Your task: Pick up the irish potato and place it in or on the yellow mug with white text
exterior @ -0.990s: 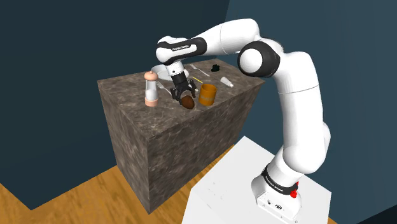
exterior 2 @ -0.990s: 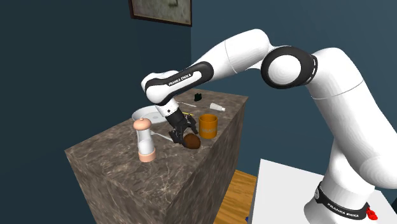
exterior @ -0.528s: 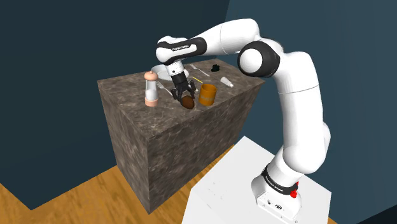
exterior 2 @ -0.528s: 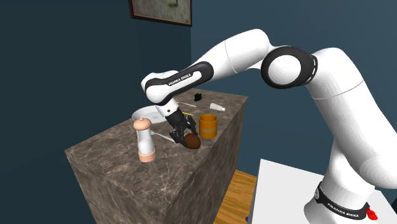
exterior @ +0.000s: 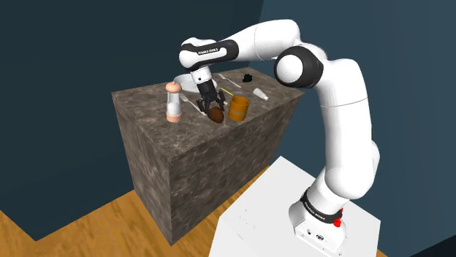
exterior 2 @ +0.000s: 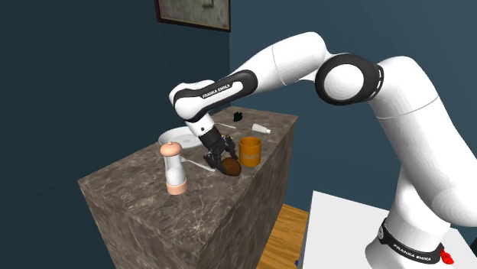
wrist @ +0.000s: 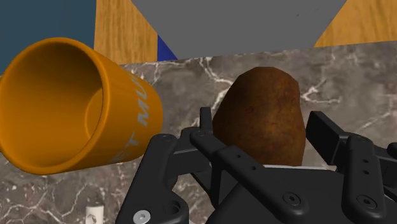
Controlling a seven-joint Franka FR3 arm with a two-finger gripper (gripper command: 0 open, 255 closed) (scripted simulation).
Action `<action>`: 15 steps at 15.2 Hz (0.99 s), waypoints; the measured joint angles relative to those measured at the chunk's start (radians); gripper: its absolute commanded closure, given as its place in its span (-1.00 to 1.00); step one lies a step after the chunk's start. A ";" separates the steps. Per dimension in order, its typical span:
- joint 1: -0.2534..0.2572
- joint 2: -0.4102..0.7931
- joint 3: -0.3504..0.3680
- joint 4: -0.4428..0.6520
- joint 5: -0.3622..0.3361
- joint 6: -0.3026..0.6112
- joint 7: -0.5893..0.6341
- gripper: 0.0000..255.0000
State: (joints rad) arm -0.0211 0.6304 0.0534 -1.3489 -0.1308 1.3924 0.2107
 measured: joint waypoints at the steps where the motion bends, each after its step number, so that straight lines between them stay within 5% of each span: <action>1: 0.000 -0.004 0.000 0.007 0.000 -0.011 -0.001 1.00; 15: 0.005 -0.036 -0.001 0.143 -0.002 -0.178 -0.020 1.00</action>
State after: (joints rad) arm -0.0163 0.5943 0.0525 -1.2055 -0.1326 1.2143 0.1906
